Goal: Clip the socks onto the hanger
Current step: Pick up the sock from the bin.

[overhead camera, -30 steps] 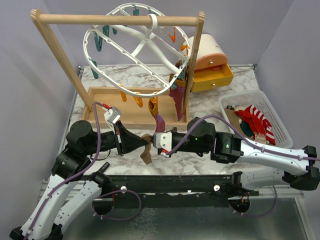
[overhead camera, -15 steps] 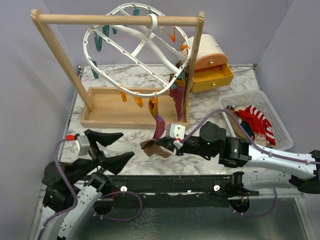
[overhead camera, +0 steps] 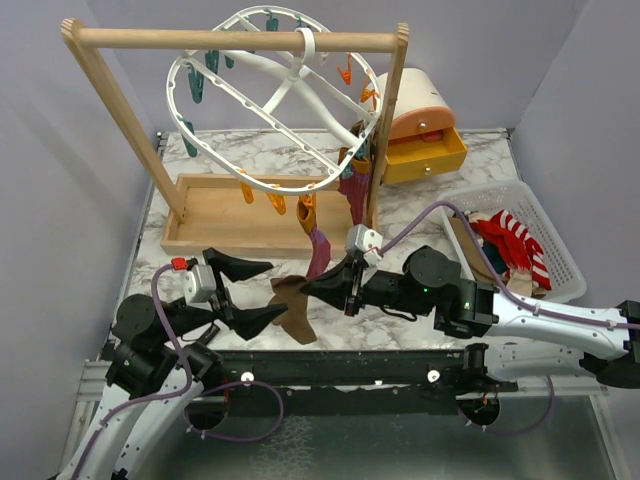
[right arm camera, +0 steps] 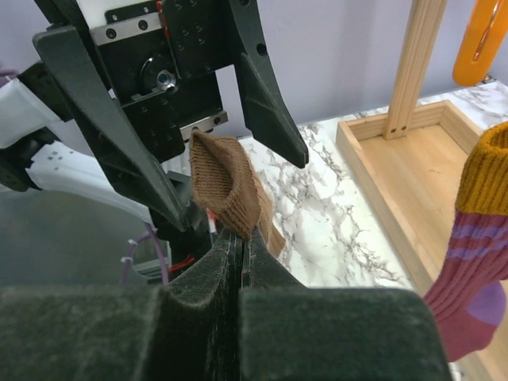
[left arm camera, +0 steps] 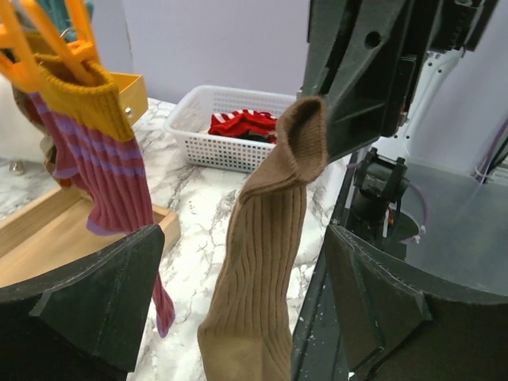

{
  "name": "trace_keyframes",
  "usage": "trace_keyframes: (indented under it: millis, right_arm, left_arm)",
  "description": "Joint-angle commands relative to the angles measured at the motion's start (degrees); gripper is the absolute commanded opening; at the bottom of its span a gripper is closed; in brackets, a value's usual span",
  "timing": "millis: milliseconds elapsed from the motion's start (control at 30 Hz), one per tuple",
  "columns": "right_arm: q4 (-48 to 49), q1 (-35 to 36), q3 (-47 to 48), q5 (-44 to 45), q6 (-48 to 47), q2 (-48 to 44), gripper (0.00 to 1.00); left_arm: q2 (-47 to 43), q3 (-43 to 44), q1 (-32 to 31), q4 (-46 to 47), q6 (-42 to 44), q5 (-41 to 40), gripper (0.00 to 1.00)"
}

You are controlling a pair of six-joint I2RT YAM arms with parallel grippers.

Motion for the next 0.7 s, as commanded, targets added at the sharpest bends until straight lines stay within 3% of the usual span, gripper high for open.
trace_keyframes:
  millis: [0, 33, 100, 133, 333, 433, 500, 567, 600, 667]
  right_arm:
    - [2.4, 0.2, 1.7, -1.4, 4.5, 1.4, 0.01]
    - [2.4, 0.2, 1.7, -1.4, 4.6, 1.5, 0.0]
    - [2.4, 0.2, 2.0, -1.2, 4.6, 1.7, 0.0]
    - [2.1, 0.2, 2.1, -1.1, 4.6, 1.9, 0.0]
    - [1.7, 0.2, 2.6, -1.0, 4.4, 2.4, 0.01]
    - [1.7, 0.2, 2.9, -1.0, 4.5, 2.6, 0.01]
    - [1.8, 0.2, 3.1, -0.9, 4.6, 2.8, 0.01]
    - [1.5, 0.2, 3.3, -0.2, 4.7, 3.2, 0.01]
    - [1.4, 0.2, 3.4, 1.0, 4.9, 3.3, 0.01]
    - [1.1, 0.2, 3.5, 4.8, 5.6, 3.4, 0.29]
  left_arm:
    - [2.1, 1.7, -0.1, 3.1, 4.3, 5.4, 0.84]
    - [2.6, 1.9, -0.1, 3.3, 4.6, 5.5, 0.77]
    - [3.8, 2.5, -0.1, 3.6, 5.2, 4.8, 0.48]
    - [4.1, 2.8, -0.1, 3.6, 5.4, 4.3, 0.4]
    - [4.6, 3.5, -0.1, 5.6, 6.1, 3.9, 0.43]
    - [5.3, 3.5, -0.1, 5.4, 6.4, 6.2, 0.39]
    - [5.8, 3.3, -0.1, 5.4, 6.4, 7.8, 0.27]
    - [5.8, 3.1, -0.1, 5.2, 6.3, 8.1, 0.06]
    - [5.7, 3.0, -0.2, 4.9, 6.2, 7.7, 0.0]
    - [5.1, 3.0, -0.1, 3.8, 6.6, 6.2, 0.0]
